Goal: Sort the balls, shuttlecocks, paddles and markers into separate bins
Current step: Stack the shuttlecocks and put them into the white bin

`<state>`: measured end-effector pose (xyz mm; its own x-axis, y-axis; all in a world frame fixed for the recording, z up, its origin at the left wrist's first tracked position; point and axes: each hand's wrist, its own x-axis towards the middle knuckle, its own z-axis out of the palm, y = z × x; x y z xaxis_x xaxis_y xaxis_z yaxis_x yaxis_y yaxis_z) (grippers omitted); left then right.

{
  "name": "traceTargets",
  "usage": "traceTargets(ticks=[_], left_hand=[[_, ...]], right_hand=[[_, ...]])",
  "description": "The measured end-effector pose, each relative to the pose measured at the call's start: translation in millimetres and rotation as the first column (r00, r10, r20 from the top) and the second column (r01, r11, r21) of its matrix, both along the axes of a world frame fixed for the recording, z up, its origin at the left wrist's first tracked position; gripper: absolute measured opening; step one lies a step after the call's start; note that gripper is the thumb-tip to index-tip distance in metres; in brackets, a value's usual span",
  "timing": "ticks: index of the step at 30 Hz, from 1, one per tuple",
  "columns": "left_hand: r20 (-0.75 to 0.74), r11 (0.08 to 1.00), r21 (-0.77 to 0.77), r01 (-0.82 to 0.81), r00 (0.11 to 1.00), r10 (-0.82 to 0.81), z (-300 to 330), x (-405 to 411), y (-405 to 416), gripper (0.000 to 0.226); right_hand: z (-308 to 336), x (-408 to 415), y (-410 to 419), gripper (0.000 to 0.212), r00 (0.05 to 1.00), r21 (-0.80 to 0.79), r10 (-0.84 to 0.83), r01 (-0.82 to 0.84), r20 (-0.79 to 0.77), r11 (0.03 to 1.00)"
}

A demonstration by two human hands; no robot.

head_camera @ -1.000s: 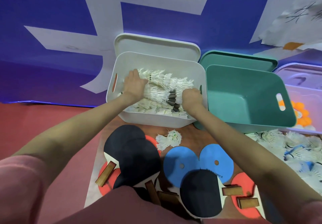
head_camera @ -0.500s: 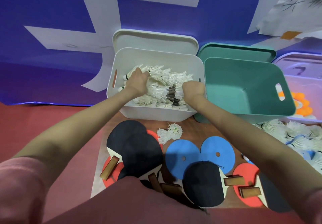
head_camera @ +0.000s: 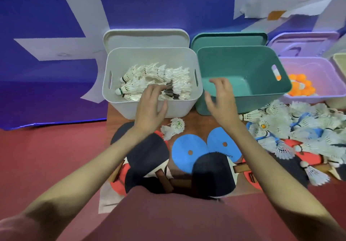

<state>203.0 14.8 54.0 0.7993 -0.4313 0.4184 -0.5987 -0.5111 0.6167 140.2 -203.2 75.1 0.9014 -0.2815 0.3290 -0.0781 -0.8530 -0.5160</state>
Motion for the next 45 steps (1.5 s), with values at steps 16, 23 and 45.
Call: traceTargets(ticks=[16,23,45], left_hand=[[-0.439,0.892,0.296,0.341,0.878,-0.19,-66.0,-112.6,-101.9,0.04],[-0.478,0.879,0.314,0.36,0.86,-0.181,-77.0,-151.1,-198.3,0.038],[-0.327,0.667,0.696,0.266,0.944,-0.036,-111.7,-199.1,-361.9,0.047]], right_hand=[[-94.3,-205.9,-111.3,0.043,0.86,0.06,-0.167,0.223,-0.483,0.973],[-101.1,-210.9,-207.4,0.041,0.882,0.091,-0.2,0.261,-0.426,0.961],[-125.7,-185.4,-309.7,0.044,0.826,0.278,0.034,0.15,-0.563,0.949]])
